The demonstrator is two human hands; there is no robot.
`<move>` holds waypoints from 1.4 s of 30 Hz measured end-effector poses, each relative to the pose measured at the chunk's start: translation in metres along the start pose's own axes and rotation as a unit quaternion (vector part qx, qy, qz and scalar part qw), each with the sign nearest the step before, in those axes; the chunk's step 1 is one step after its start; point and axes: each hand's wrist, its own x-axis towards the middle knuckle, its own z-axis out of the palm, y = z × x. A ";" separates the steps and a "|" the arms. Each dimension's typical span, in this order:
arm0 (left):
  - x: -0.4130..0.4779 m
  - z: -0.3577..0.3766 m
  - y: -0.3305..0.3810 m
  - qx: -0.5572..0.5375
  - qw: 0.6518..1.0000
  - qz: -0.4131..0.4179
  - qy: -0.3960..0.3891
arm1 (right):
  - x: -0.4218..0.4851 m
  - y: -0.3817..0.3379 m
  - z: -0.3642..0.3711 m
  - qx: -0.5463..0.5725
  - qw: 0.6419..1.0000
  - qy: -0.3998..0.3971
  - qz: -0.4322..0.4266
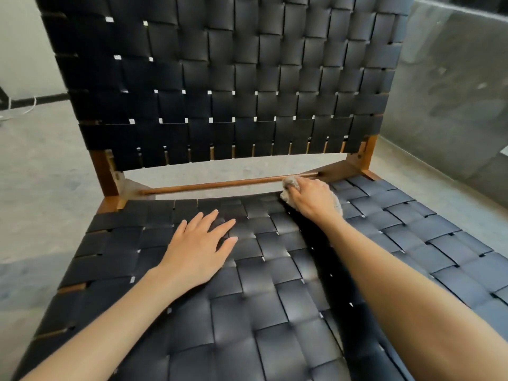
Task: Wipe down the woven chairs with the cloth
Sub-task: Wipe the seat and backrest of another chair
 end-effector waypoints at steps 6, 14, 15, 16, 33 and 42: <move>-0.057 -0.024 -0.049 0.058 0.996 -0.065 -0.018 | -0.022 -0.152 0.037 0.109 0.983 -0.056 -0.137; -0.119 -0.031 -0.070 0.020 0.987 -0.150 0.053 | -0.024 -0.255 0.053 0.204 0.955 -0.133 -0.168; -0.121 -0.032 -0.069 0.008 0.986 -0.155 0.057 | -0.027 -0.254 0.053 0.204 0.952 -0.137 -0.180; -0.123 -0.032 -0.069 0.001 0.986 -0.157 0.061 | -0.032 -0.253 0.053 0.204 0.949 -0.138 -0.197; -0.226 -0.034 -0.035 -0.165 0.964 -0.192 0.084 | -0.199 -0.228 -0.011 0.269 0.915 -0.131 -0.271; -0.300 -0.020 -0.023 -0.381 0.887 -0.198 0.167 | -0.292 -0.227 -0.055 0.289 0.913 -0.156 -0.243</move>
